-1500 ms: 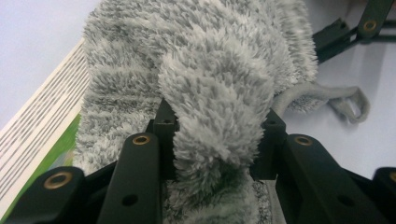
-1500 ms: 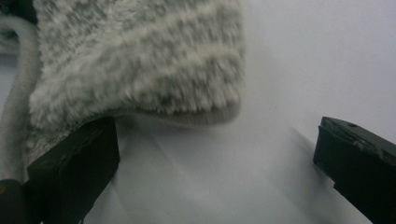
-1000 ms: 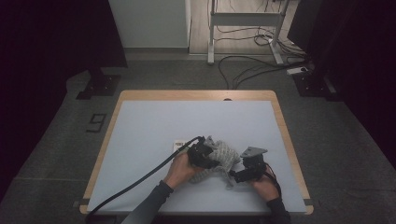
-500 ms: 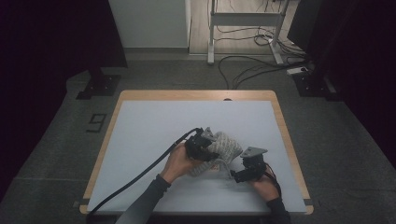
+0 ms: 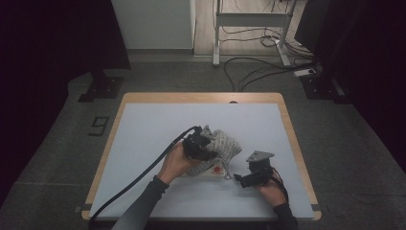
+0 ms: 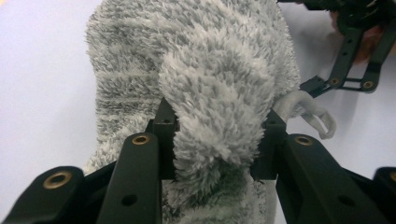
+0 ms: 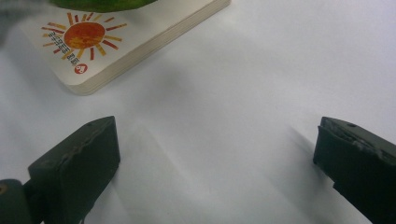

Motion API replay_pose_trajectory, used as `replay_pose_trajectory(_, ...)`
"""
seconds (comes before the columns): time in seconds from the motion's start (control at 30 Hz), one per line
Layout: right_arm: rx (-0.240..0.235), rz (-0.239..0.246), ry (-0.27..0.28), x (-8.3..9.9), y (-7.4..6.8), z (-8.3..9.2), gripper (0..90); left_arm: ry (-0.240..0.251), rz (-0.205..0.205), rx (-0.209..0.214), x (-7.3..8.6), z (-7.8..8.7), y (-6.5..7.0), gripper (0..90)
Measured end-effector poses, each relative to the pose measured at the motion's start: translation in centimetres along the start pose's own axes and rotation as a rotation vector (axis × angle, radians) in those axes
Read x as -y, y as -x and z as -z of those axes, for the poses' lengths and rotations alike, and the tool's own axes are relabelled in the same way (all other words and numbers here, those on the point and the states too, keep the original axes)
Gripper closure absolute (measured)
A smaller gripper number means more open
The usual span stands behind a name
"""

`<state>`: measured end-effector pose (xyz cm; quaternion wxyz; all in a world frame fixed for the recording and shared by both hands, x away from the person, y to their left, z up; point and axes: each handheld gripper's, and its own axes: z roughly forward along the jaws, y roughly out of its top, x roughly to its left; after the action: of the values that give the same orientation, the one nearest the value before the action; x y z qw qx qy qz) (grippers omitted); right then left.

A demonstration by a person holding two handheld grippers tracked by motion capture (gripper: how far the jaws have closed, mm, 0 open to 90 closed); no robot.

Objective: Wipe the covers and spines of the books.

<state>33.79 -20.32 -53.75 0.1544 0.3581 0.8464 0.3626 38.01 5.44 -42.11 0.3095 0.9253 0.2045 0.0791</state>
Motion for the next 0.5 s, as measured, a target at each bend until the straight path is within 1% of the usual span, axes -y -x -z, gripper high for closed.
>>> replay_pose_trajectory(0.13,0.0,0.0,0.0,0.0,0.0,0.0,0.0,0.001,0.013,-0.012,0.3,0.8,-0.7,61.7)
replay_pose_trajectory(0.17,0.0,0.001,0.001,0.0,0.0,0.0,0.0,0.01,0.026,-0.016,0.4,1.0,-0.8,61.7)
replay_pose_trajectory(0.27,0.0,0.002,0.0,0.0,0.0,0.0,0.0,0.013,0.04,-0.031,0.7,1.6,-1.3,61.7)
replay_pose_trajectory(0.47,0.0,0.002,0.002,0.0,0.0,0.0,0.0,0.014,0.074,-0.059,1.7,2.7,-2.6,61.7)
replay_pose_trajectory(0.5,0.0,0.002,0.001,0.0,0.0,0.0,0.0,0.01,0.073,-0.064,1.9,2.9,-2.8,61.7)
